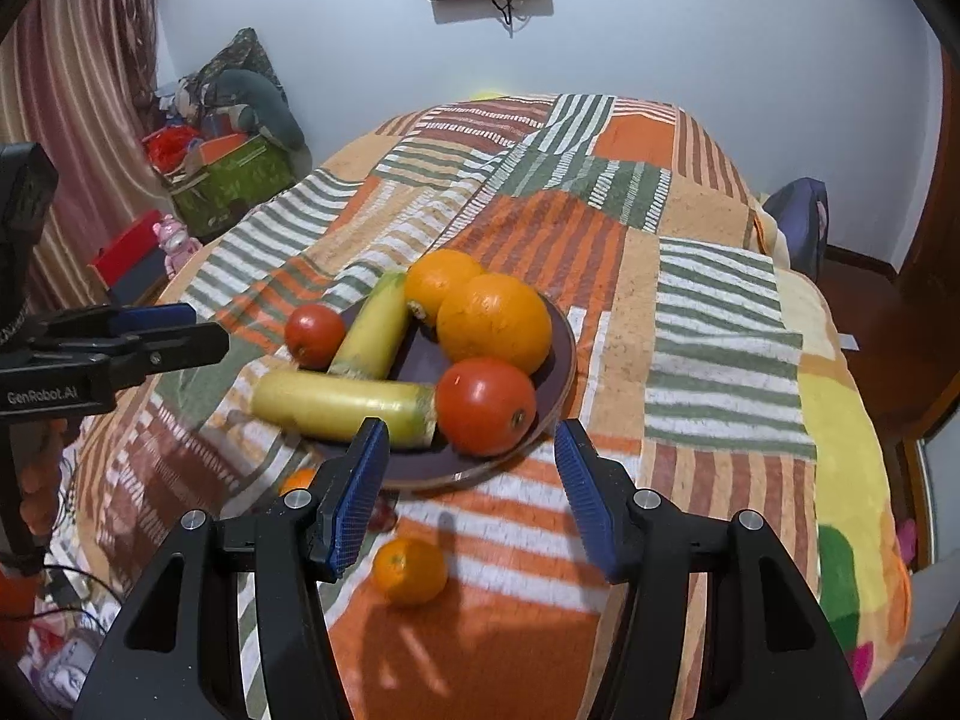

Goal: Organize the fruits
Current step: 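Open both tools and withdraw them from the plate, then grasp a small mandarin with the left tool while the right tool grasps another mandarin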

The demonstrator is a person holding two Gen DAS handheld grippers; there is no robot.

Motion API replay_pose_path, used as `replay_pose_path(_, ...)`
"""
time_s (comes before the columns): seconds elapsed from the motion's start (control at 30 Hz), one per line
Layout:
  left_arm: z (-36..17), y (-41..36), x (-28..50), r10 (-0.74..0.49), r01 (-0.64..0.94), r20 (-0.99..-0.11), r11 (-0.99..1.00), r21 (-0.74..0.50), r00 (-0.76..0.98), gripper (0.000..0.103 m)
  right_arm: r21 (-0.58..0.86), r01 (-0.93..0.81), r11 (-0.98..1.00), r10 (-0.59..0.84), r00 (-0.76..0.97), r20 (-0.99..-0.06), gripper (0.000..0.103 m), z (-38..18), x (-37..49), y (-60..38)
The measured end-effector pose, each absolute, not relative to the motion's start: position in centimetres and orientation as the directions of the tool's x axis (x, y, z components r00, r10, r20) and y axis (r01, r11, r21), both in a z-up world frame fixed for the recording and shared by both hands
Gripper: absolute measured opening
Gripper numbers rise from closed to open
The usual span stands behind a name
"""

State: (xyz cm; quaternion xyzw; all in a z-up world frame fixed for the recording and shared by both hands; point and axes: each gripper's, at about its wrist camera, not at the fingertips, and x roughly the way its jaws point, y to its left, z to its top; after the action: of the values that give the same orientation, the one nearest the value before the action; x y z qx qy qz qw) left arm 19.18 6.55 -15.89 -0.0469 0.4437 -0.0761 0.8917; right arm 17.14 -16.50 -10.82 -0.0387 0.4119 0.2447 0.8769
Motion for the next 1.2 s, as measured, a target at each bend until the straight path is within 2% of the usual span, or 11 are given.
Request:
replay_pose_path(0.37, -17.4, 4.8, 16.4, -0.208, 0.130, -0.815, 0.978, -0.163, 0.540, 0.065, 0.154, -0.475, 0.866, 0.397, 0.467, -0.791, 0.054, -13.9, 14.7, -16.4)
replay_pose_path(0.57, -18.6, 4.1, 15.9, -0.222, 0.135, -0.828, 0.975, -0.177, 0.516, 0.065, 0.176, -0.483, 0.858, 0.405, 0.426, -0.809, 0.039, -15.3, 14.9, -15.8)
replay_pose_path(0.63, -19.0, 3.9, 16.0, -0.229, 0.135, -0.832, 0.973, -0.187, 0.505, 0.065, 0.209, -0.485, 0.849, 0.427, 0.398, -0.812, 0.039, -15.8, 15.2, -15.6)
replay_pose_path(0.7, -19.5, 3.6, 16.2, -0.235, 0.135, -0.839, 0.972, -0.193, 0.491, 0.063, 0.218, -0.488, 0.845, 0.437, 0.394, -0.809, 0.036, -15.9, 15.1, -15.4)
replay_pose_path(0.77, -19.9, 3.3, 16.4, -0.246, 0.146, -0.847, 0.969, -0.200, 0.471, 0.056, 0.223, -0.503, 0.835, 0.448, 0.385, -0.807, 0.031, -15.8, 15.1, -15.2)
replay_pose_path(0.9, -20.5, 2.2, 16.9, -0.259, 0.173, -0.858, 0.964, -0.201, 0.444, 0.049, 0.220, -0.512, 0.831, 0.451, 0.386, -0.805, 0.031, -15.7, 14.8, -15.2)
replay_pose_path(1.2, -21.9, 0.4, 18.1, -0.261, 0.214, -0.874, 0.959, -0.186, 0.410, 0.045, 0.219, -0.488, 0.845, 0.453, 0.435, -0.779, 0.031, -14.2, 14.9, -16.9)
